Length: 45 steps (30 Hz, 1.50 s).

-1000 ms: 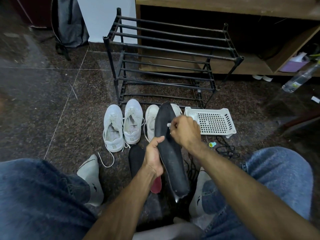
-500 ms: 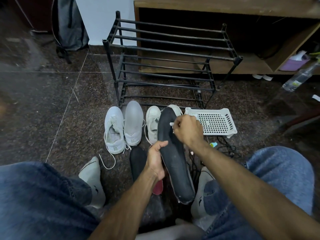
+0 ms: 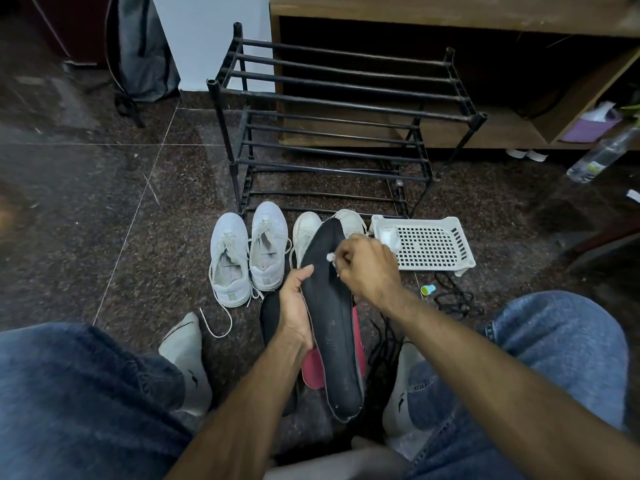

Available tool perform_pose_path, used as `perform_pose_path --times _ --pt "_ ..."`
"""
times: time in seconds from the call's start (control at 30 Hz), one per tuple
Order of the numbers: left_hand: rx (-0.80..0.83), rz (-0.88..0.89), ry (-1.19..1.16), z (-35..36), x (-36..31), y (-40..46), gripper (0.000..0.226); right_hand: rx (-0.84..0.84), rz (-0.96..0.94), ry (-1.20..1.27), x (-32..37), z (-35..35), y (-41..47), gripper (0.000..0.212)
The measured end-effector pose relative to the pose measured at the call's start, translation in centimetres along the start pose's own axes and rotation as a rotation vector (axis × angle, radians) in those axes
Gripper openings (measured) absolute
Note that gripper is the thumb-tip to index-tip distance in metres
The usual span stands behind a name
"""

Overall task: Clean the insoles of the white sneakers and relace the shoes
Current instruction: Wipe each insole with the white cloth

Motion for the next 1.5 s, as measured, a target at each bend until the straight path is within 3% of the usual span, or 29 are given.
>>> perform_pose_path --times 0.17,0.3,0.37,0.57,0.63,0.77,0.93,1.03,1.17,1.37,1.5 --pt "0.054 0.006 -0.061 0.4 -0.2 0.1 0.045 -0.086 0.118 0.17 -0.3 -1.0 0.2 0.014" --pt "0.023 0.023 -0.052 -0.5 0.0 0.5 0.046 -0.022 -0.155 0.158 1.6 0.8 -3.7 0.015" --pt "0.032 0.034 -0.029 -0.4 0.0 0.4 0.048 -0.046 -0.176 0.138 1.5 0.6 -3.2 0.017" --pt "0.137 -0.041 0.109 0.4 1.0 0.4 0.064 -0.131 0.055 0.219 -0.8 -1.8 1.5 0.013" --pt "0.117 -0.036 0.104 0.1 0.7 0.4 0.052 -0.066 -0.046 0.266 -0.2 -1.0 0.5 0.012" --pt "0.134 -0.027 0.133 0.2 0.9 0.5 0.056 -0.017 -0.2 0.276 0.1 -0.1 -1.9 0.011" --pt "0.217 -0.067 0.155 1.1 1.5 0.1 0.054 -0.139 0.044 0.365 -2.4 -1.7 1.5 0.009" --pt "0.195 -0.056 0.174 0.7 1.3 0.3 0.052 -0.068 -0.08 0.447 -1.0 -1.4 0.4 0.008" --pt "0.153 -0.035 0.205 0.2 1.3 0.3 0.049 -0.034 -0.279 0.316 0.8 -0.8 -2.2 0.011" --pt "0.206 -0.068 0.202 0.1 1.7 0.5 0.052 -0.117 -0.076 0.276 -0.5 -2.4 2.0 0.011" --pt "0.196 -0.056 0.23 -0.2 1.7 0.7 0.05 -0.007 -0.365 0.215 1.9 -1.8 -1.6 0.015"
Point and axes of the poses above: each hand's wrist, its own y-axis towards the middle knuckle, its own z-axis out of the palm, x = y × z, the point moved 9 cm from there along y, towards the middle knuckle, and after that the axes turned 14 degrees about z, right-handed, at the moved point
